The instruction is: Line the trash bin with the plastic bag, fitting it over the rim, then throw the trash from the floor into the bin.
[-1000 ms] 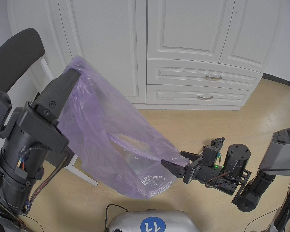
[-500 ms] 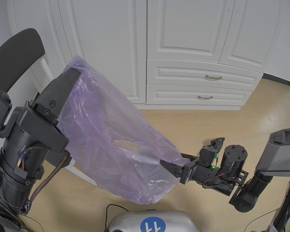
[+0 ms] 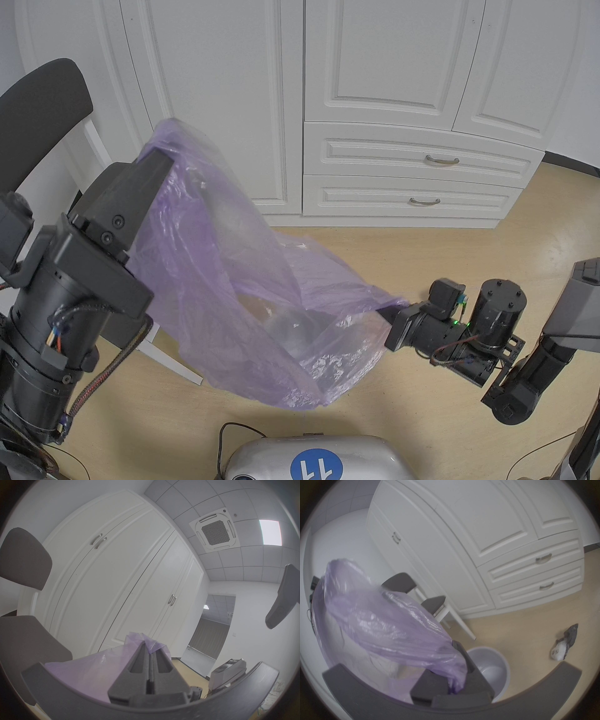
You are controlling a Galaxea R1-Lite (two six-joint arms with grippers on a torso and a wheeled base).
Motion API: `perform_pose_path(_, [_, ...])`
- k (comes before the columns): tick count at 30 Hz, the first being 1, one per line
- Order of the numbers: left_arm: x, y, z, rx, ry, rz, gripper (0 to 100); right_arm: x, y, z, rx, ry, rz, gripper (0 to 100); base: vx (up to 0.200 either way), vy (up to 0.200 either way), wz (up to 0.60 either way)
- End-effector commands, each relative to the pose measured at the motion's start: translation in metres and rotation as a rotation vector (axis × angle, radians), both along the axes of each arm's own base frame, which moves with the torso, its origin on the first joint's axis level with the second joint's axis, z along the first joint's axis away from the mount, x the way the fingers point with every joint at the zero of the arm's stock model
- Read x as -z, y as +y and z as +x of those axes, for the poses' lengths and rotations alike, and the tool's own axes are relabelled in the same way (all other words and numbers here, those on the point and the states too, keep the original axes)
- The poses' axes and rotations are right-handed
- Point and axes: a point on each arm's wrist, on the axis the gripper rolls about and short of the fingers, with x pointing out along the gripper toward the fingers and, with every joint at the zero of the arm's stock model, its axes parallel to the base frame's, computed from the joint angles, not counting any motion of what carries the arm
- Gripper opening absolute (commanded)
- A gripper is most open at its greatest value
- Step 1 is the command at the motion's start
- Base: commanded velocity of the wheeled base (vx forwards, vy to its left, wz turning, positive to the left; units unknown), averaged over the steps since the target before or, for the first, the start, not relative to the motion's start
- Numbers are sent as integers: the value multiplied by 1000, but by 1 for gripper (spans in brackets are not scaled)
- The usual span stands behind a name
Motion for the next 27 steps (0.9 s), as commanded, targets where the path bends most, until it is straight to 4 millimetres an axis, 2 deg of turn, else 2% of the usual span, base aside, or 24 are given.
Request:
perform_pose_path(1, [13,-3,13,-31,51,35,0,-30,-12,10,87,-105,74,0,0,0,0])
perform_pose_path(4, [27,-3,28,-84,115,103,0,-52,-26,18,171,-177,119,0,0,0,0])
perform_pose_path(7, [40,0,41,-136,197,183,0,-75,-39,17,213,-243,159,0,0,0,0])
perform_pose_path(12, [60,8,57,-201,386,324,0,-118,-54,12,324,-201,174,0,0,0,0])
perform_pose_path(16, [72,15,68,-252,508,418,0,-147,-57,6,415,-139,207,0,0,0,0])
perform_pose_path(22, [80,22,91,-322,594,415,0,-167,-63,-3,466,-63,198,0,0,0,0])
perform_pose_path(27, [82,29,99,-361,602,405,0,-168,-65,-6,502,-31,165,0,0,0,0])
